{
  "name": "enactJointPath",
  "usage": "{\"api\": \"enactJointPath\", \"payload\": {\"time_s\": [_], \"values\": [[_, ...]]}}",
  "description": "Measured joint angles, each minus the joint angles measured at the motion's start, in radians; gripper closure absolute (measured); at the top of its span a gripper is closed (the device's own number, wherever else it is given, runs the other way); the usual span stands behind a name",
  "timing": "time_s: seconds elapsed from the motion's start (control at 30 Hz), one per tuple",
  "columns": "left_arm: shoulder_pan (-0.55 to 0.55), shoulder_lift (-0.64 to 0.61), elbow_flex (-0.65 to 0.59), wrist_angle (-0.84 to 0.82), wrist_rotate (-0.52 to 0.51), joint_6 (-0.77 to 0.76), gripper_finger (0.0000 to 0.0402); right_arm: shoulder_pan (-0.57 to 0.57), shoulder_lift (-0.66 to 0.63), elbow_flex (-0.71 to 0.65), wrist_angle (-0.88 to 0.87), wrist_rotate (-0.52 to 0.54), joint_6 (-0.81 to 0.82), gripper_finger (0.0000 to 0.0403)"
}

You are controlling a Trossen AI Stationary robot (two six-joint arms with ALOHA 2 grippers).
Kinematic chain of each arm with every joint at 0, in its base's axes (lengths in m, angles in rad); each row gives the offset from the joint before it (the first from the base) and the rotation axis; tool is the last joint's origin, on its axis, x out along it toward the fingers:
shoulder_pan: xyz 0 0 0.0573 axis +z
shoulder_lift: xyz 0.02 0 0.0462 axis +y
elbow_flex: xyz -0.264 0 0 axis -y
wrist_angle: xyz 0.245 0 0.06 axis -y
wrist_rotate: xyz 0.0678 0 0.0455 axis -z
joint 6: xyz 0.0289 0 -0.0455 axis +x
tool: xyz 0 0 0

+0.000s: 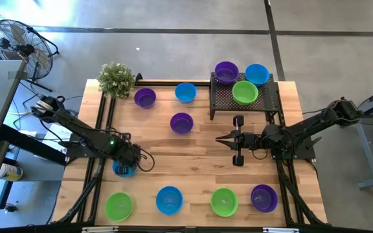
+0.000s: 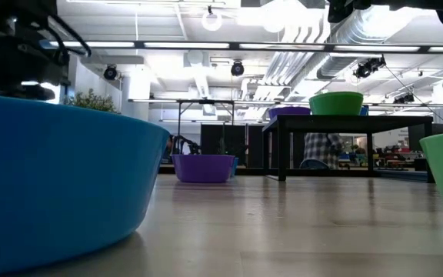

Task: Pick & Place Mini bowls
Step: Stack the blue bowl on the other blue bowl on the shelf

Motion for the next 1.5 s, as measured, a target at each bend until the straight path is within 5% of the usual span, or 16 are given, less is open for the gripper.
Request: {"api": "enactJointPath", "payload": {"time_s": [0.17,0.57,0.9,1.17,1.5], "values": [[-0.001,0.000,0.001,0.028,0.015,-0.008,0.0259,0.000,0.000,0.000,0.000,0.000,0.000,0.0391],[-0.001,0.036,0.004,0.062,0.035,0.008,0.0392,0.000,0.000,0.000,0.000,0.000,0.000,0.0391],[0.147,0.011,0.099,0.144,-0.061,0.121,0.0398,0.000,0.000,0.000,0.005,0.000,0.000,0.0391],[0.339,0.043,0.165,0.496,0.036,0.236,0.0400,0.000,0.000,0.000,0.001,0.000,0.000,0.0391],[0.440,0.311,0.165,0.866,0.203,0.193,0.0400,0.000,0.000,0.000,-0.002,0.000,0.000,0.0391]]}}
